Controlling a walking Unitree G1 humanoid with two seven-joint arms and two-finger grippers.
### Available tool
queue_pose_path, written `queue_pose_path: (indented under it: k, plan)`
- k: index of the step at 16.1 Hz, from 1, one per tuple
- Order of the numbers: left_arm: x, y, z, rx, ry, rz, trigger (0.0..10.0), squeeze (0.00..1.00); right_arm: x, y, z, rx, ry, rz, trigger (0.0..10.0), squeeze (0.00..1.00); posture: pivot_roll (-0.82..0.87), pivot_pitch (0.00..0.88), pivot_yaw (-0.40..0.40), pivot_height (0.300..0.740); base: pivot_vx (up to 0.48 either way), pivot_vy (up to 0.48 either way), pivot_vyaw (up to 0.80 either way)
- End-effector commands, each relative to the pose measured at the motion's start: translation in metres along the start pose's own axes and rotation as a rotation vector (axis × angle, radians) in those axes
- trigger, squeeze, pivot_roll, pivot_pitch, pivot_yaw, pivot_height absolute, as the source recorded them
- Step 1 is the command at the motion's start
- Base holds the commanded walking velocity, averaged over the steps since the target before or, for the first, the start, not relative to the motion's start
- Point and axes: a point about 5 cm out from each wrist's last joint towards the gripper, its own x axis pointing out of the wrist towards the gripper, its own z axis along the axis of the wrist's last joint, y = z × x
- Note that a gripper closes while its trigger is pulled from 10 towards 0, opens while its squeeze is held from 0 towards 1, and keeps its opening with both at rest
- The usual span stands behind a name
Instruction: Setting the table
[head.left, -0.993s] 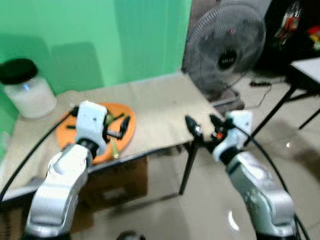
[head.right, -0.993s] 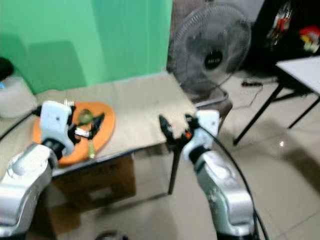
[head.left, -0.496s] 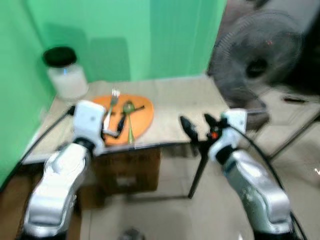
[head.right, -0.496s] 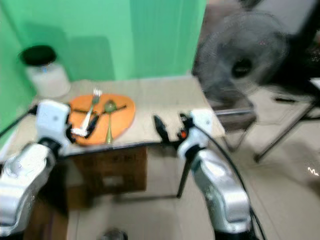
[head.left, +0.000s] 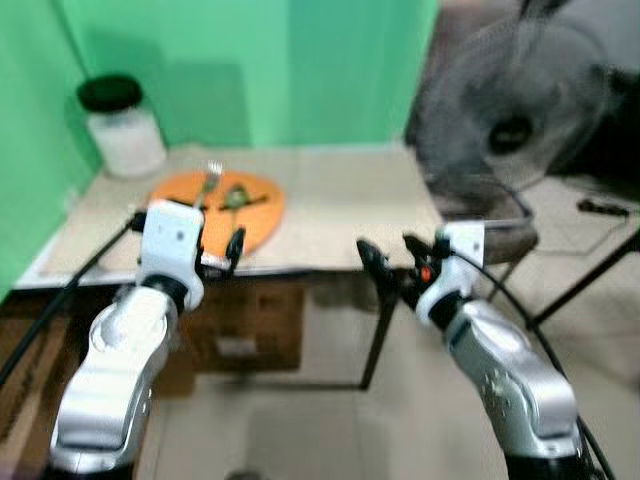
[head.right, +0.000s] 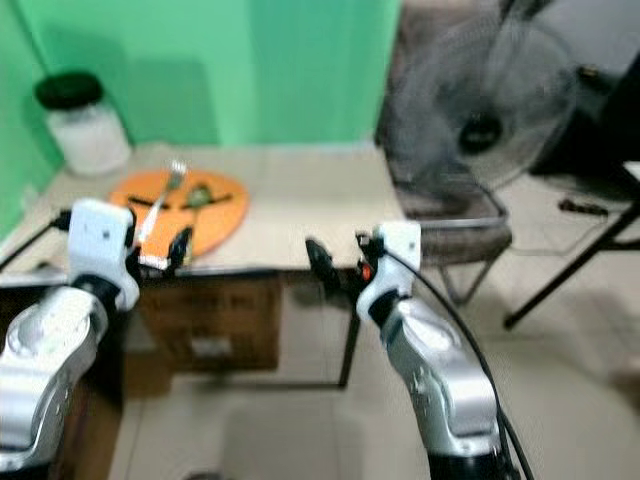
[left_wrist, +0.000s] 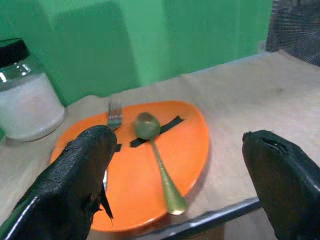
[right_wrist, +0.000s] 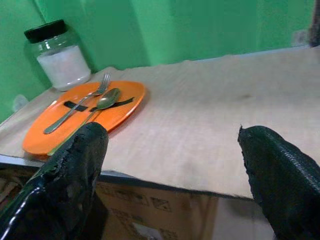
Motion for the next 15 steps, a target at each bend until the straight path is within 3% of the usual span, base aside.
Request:
queue_pose_path:
  k: [1, 5, 10, 15]
  plan:
    - [0.001, 0.002, 0.001, 0.006, -0.006, 0.011, 10.0, 0.92, 0.003, 0.000, 0.002, -0.008, -0.008, -0.004, 10.0, 1.00, 0.16, 0.000, -0.029, 0.740, 0.311, 0.000, 0.50]
    - [0.002, 0.001, 0.002, 0.008, -0.014, 0.004, 10.0, 0.92, 0.006, -0.004, 0.004, -0.009, -0.014, -0.031, 10.0, 1.00, 0.16, 0.000, -0.025, 0.740, 0.319, 0.000, 0.62]
    - [0.002, 0.000, 0.001, 0.018, -0.014, -0.010, 10.0, 0.92, 0.013, -0.001, 0.007, -0.002, -0.010, 0.004, 10.0, 1.00, 0.17, 0.000, -0.039, 0.740, 0.323, 0.000, 0.00]
    - [0.000, 0.002, 0.001, 0.021, -0.015, -0.005, 10.0, 0.93, 0.022, -0.003, 0.008, -0.004, -0.001, -0.029, 10.0, 1.00, 0.18, 0.000, -0.050, 0.740, 0.335, 0.000, 0.61]
